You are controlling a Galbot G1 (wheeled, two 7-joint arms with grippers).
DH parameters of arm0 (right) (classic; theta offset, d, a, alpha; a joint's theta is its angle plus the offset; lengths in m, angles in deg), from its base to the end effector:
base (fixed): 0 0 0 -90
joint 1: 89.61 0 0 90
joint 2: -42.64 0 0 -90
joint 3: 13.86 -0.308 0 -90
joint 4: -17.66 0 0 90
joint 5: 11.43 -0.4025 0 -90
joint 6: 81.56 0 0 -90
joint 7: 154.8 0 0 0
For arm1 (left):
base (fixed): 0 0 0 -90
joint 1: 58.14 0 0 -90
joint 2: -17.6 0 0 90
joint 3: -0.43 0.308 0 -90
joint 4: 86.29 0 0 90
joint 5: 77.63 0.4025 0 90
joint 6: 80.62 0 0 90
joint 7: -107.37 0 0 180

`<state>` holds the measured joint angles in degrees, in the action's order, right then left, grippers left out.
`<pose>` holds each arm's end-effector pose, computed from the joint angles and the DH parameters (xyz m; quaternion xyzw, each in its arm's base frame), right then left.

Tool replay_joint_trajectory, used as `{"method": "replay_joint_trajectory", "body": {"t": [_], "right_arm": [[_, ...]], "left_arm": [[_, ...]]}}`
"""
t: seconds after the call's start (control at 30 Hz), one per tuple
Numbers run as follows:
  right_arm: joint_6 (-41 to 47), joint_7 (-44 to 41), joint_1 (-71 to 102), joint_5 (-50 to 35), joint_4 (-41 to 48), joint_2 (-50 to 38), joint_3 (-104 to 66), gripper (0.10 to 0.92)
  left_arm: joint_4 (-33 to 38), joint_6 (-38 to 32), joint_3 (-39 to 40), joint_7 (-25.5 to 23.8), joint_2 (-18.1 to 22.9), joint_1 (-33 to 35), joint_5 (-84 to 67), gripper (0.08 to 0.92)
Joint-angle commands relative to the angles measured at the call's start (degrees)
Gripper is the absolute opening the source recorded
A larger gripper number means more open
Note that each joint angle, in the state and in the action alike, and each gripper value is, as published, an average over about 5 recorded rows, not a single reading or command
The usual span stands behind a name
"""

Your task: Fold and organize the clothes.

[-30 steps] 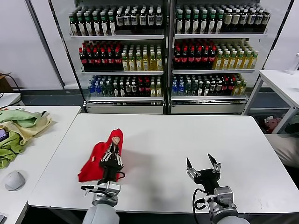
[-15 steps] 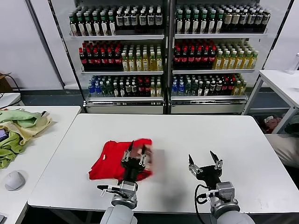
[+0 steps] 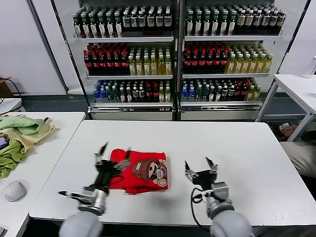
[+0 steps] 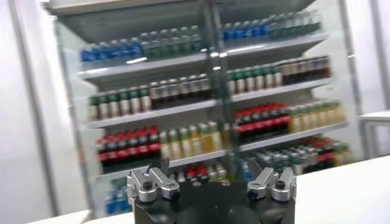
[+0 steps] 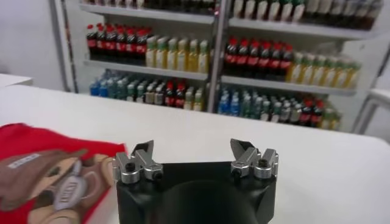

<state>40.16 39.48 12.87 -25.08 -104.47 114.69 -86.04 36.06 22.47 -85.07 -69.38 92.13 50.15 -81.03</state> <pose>0.2906 0.0703 -0.1888 0.0943 -0.9835 0.0478 0.1465 0.2916 -0.0010 -0.1979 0.0586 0.9946 0.0861 0.0025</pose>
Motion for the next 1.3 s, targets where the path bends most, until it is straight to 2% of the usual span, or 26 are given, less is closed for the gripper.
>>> {"method": "replay_joint_trajectory", "body": {"t": [0.03, 0.23, 0.47, 0.83, 0.97, 1.07, 1.17, 1.3], "right_arm": [[1.4, 1.0, -13.3, -5.9, 16.4, 5.5, 13.8, 0.823], [1.4, -0.3, -14.3, -7.3, 21.3, 7.9, 14.4, 0.823], [1.2, -0.6, -14.0, -14.6, 22.7, 8.2, 12.8, 0.796], [-2.0, -0.7, -13.5, -13.7, 20.6, 8.9, 13.3, 0.492], [-1.5, -1.1, -12.3, -11.3, 14.8, 6.2, 11.8, 0.379], [0.7, -2.9, -9.6, -11.2, 7.6, 0.8, 8.3, 0.292], [1.6, -9.7, -5.9, -11.2, 2.4, -6.7, 1.4, 0.212], [1.4, -23.3, -4.3, -7.1, 4.3, -15.8, -10.8, 0.156]], "left_arm": [[-3.1, -5.6, -17.9, -3.0, -7.0, 3.7, -11.3, 0.822], [-5.0, -7.1, -13.8, -2.4, -4.4, 2.0, -7.3, 0.823], [-6.2, -8.3, -11.5, -1.7, -3.8, 0.9, -3.3, 0.823], [-6.5, -10.4, -8.4, -1.9, -1.8, 0.6, -2.5, 0.823], [-7.2, -14.2, -8.3, -3.1, -1.9, 0.3, -1.5, 0.823], [-8.0, -16.1, -8.2, -3.0, -2.1, -0.3, -0.5, 0.823], [-8.8, -17.6, -7.7, -3.0, -2.4, -0.4, 1.5, 0.823], [-9.3, -18.7, -6.1, -4.2, -2.8, -0.9, 4.9, 0.823]]}}
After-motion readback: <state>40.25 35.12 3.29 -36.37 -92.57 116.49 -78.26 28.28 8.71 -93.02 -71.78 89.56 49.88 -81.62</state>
